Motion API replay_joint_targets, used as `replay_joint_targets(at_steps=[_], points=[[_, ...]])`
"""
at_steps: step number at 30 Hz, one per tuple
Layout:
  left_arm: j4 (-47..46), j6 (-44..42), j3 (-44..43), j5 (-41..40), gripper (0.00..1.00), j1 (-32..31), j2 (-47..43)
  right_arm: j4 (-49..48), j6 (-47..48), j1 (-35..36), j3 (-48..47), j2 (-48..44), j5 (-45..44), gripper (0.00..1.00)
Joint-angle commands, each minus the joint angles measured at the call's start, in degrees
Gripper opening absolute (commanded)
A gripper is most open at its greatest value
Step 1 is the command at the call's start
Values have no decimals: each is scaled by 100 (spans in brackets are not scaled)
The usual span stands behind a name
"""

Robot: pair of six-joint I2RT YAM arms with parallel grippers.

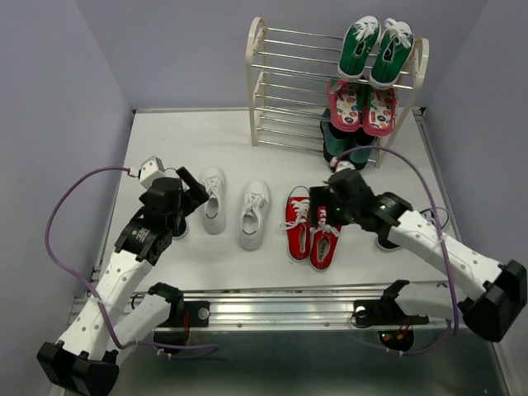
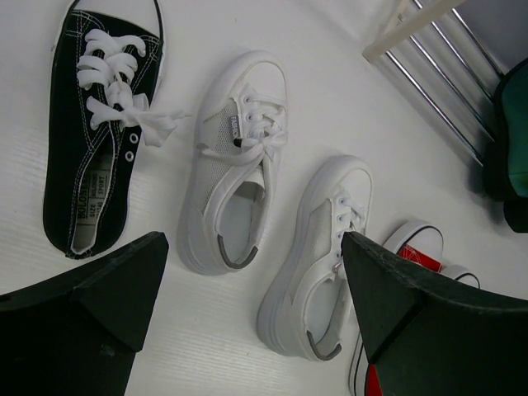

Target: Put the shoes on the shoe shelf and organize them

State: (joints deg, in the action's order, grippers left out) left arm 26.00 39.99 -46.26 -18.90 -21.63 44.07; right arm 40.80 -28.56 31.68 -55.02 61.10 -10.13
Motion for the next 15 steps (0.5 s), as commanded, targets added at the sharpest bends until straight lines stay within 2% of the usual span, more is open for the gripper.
replay_joint_targets(at_steps=[1,2,3,5,8,11,15], points=[[-77,184,134,-79,99,36,-30,50,-378,1742,-841,995,-1267,100],[-112,194,161,8,99,27,-39,130,-579,2215,-1183,1235,-1429,100],[-147,194,205,43,99,44,-74,252,-720,2454,-1334,1472,-1822,100],[-200,220,258,149,99,36,-127,262,-1202,2946,-1711,2086,-2071,100],[-139,299,346,132,99,45,-180,-122,-1774,3413,-2037,2694,-2502,100],[28,299,337,44,99,45,-250,-597,-2134,3721,-2301,3265,-2678,100],[151,229,372,52,99,45,-303,-643,-2619,3854,-2740,4066,-2915,100]])
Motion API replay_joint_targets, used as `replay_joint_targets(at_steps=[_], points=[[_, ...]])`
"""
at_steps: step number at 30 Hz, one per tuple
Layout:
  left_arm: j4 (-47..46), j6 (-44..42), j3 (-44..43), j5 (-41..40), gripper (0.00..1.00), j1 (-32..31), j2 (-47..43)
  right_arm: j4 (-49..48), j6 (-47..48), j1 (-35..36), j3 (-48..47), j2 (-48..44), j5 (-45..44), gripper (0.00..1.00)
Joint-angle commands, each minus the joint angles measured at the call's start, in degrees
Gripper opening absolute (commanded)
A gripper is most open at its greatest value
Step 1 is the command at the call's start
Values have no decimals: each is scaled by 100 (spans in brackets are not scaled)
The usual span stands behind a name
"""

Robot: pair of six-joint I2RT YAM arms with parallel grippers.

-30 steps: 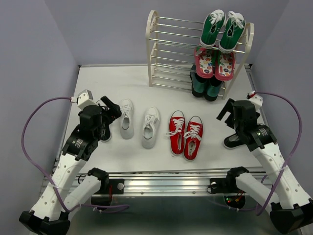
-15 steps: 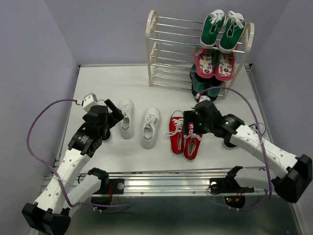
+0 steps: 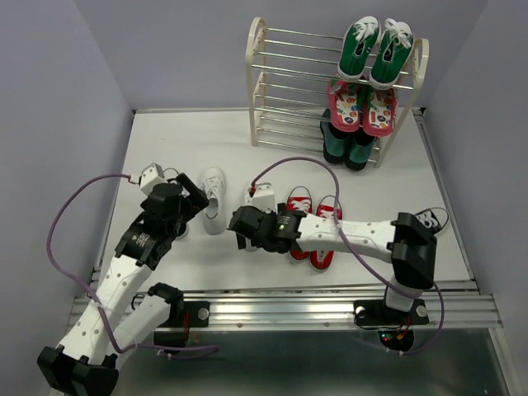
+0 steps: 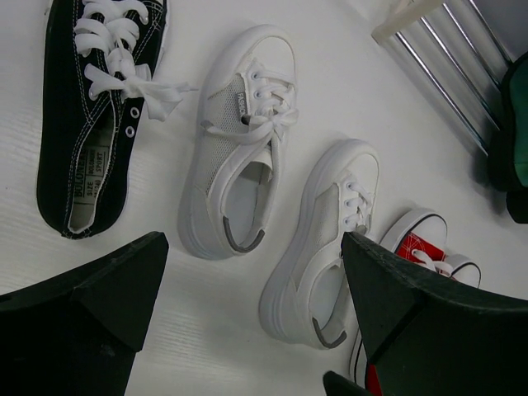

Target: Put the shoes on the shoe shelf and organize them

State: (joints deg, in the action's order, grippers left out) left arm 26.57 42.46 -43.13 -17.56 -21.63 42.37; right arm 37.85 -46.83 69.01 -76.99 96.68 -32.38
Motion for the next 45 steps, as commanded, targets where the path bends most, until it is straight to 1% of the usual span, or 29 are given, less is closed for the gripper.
replay_joint_targets(at_steps=[1,2,3,6,12,13,16,17,18,19,21,22,23,24,25,26,30,31,34,35,38,39,41,43,44,45], points=[[77,-36,77,-81,99,45,-159,-331,-845,121,-623,640,-752,100],[51,-62,95,24,99,45,-194,-261,-1115,121,-711,763,-813,100],[24,-80,112,68,99,45,-220,-104,-1214,173,-790,877,-857,100],[-81,-106,218,139,99,45,-387,-76,-1416,174,-923,1168,-1085,100],[-46,-124,183,25,99,53,-519,-260,-1470,174,-1028,1528,-1235,99],[-55,-115,191,25,99,45,-563,-269,-1469,174,-1037,1572,-1227,97],[-55,-106,200,16,99,45,-598,-260,-1504,174,-1064,1687,-1174,86],[-46,-106,209,16,99,53,-598,-260,-1548,174,-1055,1704,-1174,79],[-38,-106,209,16,99,45,-598,-260,-1557,174,-1020,1713,-1148,76],[-46,-106,218,16,99,53,-590,-243,-1618,174,-1011,1705,-1191,65],[-38,-106,218,16,99,53,-590,-216,-1645,174,-967,1687,-1305,54],[-46,-106,218,7,99,45,-581,-216,-1645,174,-941,1687,-1341,46],[-46,-97,218,7,99,53,-581,-181,-1637,174,-941,1687,-1350,34],[-46,-97,218,7,99,53,-581,-155,-1636,174,-941,1696,-1367,28],[-38,-97,218,-2,99,45,-589,-111,-1636,174,-975,1722,-1411,18],[-38,-89,218,-28,99,53,-590,-85,-1645,174,-984,1722,-1437,1],[-38,-80,218,-45,99,53,-598,-66,-1558,174,-923,1459,-2060,1],[-38,-80,218,-46,99,53,-590,-102,-1496,174,-888,1276,-2349,1],[-107,-62,244,-37,99,53,-590,-312,-1189,174,-800,1020,-2729,1],[-117,-62,235,-19,99,53,-581,-313,-1084,174,-809,923,-2973,1],[-178,-45,244,-19,99,62,-572,-322,-1039,174,-888,843,-3379,1],[-213,-45,253,-10,99,62,-572,-417,-786,174,-975,835,-3545,1],[-240,-45,253,-2,99,62,-563,-427,-487,78,-1107,878,-3539,1],[-283,-27,262,16,99,62,-537,-681,-144,-98,-1160,887,-3320,1],[-292,-27,262,25,99,71,-519,-856,284,-299,-1056,844,-2971,1],[-292,-18,262,25,99,62,-493,-1406,558,-379,-950,730,-2802,1]])
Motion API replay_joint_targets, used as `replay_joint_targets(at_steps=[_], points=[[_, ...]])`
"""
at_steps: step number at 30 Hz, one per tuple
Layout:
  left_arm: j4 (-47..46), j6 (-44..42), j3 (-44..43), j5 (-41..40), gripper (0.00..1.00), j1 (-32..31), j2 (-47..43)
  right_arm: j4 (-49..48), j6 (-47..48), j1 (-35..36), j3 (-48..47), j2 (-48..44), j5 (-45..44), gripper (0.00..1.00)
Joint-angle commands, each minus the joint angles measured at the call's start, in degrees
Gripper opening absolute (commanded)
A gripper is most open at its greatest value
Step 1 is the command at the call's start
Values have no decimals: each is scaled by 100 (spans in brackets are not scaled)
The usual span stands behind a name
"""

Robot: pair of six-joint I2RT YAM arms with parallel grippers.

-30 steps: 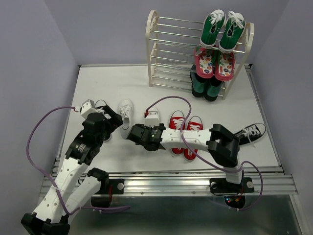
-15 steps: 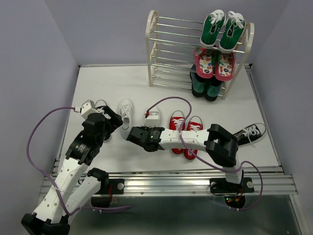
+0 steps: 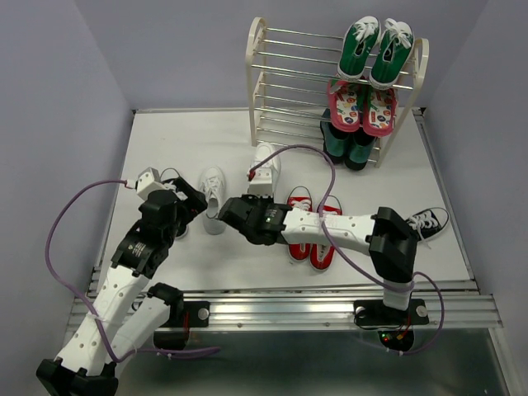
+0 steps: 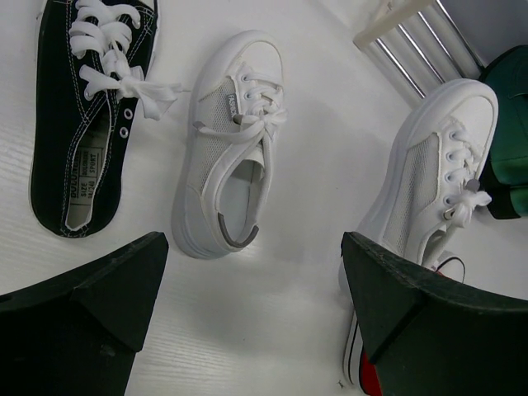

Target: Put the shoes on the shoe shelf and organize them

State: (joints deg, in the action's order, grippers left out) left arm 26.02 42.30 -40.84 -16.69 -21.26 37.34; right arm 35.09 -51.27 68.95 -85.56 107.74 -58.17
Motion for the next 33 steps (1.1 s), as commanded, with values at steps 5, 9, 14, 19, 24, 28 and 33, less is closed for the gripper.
replay_joint_targets(at_steps=[5,9,14,19,24,28,33], points=[[-229,32,23,-63,99,34,80,-1874,1856,-1083,110,-518,947,1],[-308,76,58,-28,99,34,115,-1918,2137,-1470,-39,-465,1088,1],[-422,111,120,-36,99,34,168,-2129,2463,-1902,-127,-351,1370,1],[-493,120,103,-54,99,25,300,-2349,2753,-2244,-329,-61,1669,1],[-624,32,94,25,99,34,475,-2410,2973,-2579,-768,299,1668,1],[-677,6,68,8,99,34,546,-2551,3070,-2833,-1094,633,1687,1],[-747,-12,85,-10,99,34,581,-2595,3228,-3036,-1629,1082,1555,1]])
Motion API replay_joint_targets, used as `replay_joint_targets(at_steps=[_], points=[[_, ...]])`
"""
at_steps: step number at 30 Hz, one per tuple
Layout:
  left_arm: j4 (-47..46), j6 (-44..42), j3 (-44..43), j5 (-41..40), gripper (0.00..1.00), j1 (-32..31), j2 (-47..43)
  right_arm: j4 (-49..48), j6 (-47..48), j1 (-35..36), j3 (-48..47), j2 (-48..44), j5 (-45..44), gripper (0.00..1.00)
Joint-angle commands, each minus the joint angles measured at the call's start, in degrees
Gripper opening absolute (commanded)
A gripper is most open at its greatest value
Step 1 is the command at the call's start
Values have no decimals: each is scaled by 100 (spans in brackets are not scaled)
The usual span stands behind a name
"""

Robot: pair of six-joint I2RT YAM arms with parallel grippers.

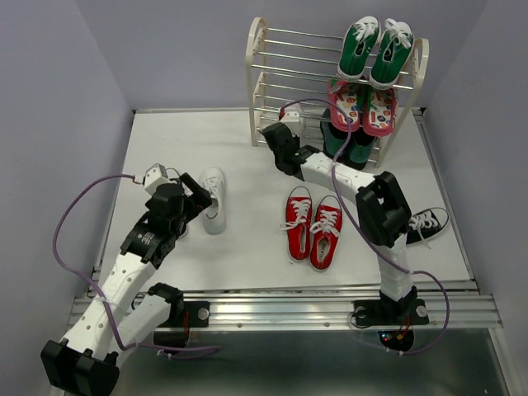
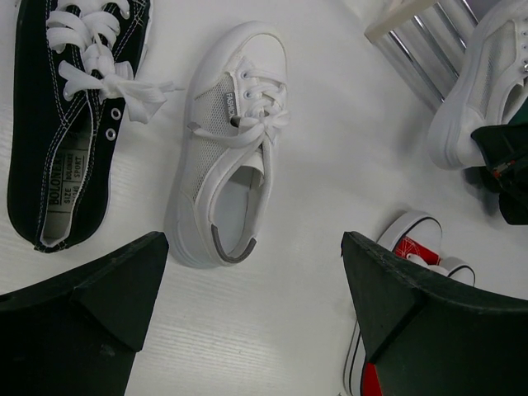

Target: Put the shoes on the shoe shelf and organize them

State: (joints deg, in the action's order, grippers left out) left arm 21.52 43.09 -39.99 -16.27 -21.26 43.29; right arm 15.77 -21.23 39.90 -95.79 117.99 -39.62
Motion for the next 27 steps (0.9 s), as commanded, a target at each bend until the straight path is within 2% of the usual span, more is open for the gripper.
replay_joint_targets(at_steps=[1,16,20,26,27], points=[[-315,-108,8,-51,99,34,-13,-663,242,-192,-669,109,-345,1],[-315,-90,70,-157,99,51,13,-1111,541,-614,-1021,611,-336,1],[-332,-90,96,-157,99,51,-5,-1146,585,-677,-1109,734,-442,4],[-306,-99,88,-183,99,51,13,-1234,629,-729,-1126,839,-512,5],[-280,-90,88,-201,99,51,13,-1234,603,-729,-1118,839,-538,8]])
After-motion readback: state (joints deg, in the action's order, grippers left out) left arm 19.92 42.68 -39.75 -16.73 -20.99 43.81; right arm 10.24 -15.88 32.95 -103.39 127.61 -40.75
